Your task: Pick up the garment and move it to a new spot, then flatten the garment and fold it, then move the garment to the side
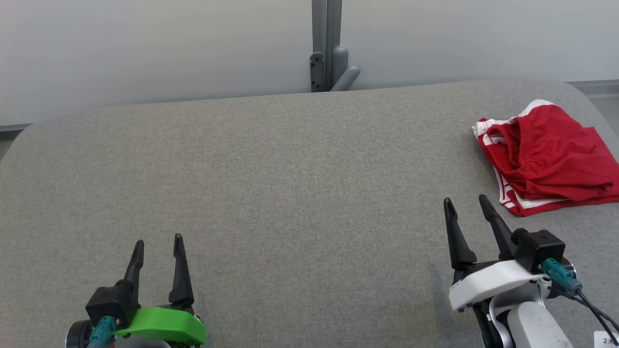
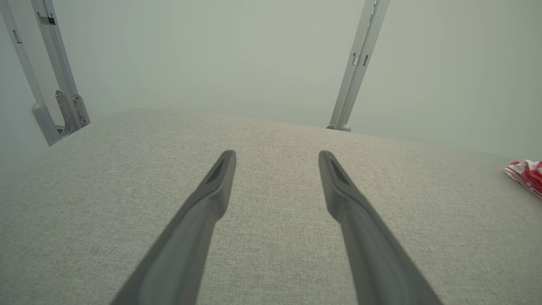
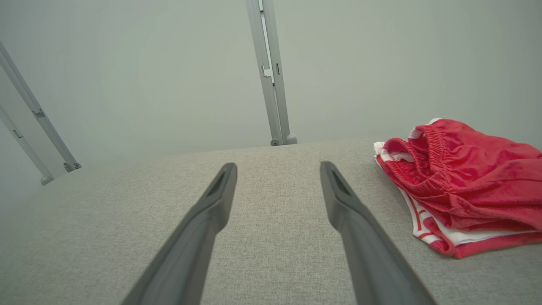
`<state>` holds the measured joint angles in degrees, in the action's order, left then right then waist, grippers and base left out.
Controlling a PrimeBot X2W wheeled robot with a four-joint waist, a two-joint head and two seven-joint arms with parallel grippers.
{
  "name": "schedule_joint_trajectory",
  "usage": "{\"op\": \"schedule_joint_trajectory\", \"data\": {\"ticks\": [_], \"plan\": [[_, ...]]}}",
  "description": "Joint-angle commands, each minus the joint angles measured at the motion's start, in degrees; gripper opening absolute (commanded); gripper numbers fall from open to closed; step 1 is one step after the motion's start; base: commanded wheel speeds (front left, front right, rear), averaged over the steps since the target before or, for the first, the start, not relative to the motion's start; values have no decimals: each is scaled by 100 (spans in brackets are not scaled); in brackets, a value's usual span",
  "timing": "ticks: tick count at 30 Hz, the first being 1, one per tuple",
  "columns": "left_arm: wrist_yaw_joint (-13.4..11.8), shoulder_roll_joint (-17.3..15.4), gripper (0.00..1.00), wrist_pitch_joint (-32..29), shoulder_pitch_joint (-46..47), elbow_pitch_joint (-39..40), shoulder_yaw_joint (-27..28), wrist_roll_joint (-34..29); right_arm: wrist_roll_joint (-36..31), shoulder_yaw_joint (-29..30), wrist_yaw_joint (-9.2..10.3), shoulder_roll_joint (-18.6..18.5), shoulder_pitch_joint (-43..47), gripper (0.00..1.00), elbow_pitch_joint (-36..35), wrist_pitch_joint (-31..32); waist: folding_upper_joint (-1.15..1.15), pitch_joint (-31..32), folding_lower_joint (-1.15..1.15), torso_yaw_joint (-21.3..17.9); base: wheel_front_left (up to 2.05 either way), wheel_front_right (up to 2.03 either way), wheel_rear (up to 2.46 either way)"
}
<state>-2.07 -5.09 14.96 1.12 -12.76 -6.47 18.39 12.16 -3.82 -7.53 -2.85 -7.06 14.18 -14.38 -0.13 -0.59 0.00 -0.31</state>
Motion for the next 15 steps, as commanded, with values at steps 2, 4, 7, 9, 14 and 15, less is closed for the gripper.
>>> {"op": "schedule_joint_trajectory", "data": {"ticks": [2, 4, 7, 9, 14, 15], "plan": [[20, 11, 100, 28, -89, -9, 2, -41, 45, -23, 9, -14, 102, 100, -59, 34, 13, 12, 0, -2, 0, 0, 0], [28, 25, 100, 28, -92, -20, 1, -49, 56, -24, 9, -13, 123, 100, -75, 50, 13, 28, 0, 0, 0, 0, 0], [28, 42, 100, 28, -104, -27, 8, -75, 38, -7, 9, -12, 156, 100, -87, 58, 13, 54, 0, 7, 0, 0, 0], [32, 52, 100, 29, -120, -23, 1, -84, 35, 1, 9, -11, 181, 100, -99, 63, 13, 65, 0, 14, 0, 0, 0], [43, 67, 100, 28, -159, -41, -16, -111, 42, 16, 9, -11, 205, 100, -127, 61, 13, 83, 0, 27, 0, 0, 0], [51, 69, 100, 28, -163, -47, -16, -106, 41, 20, 9, -12, 210, 100, -129, 61, 13, 88, 0, 29, 0, 0, 0]]}}
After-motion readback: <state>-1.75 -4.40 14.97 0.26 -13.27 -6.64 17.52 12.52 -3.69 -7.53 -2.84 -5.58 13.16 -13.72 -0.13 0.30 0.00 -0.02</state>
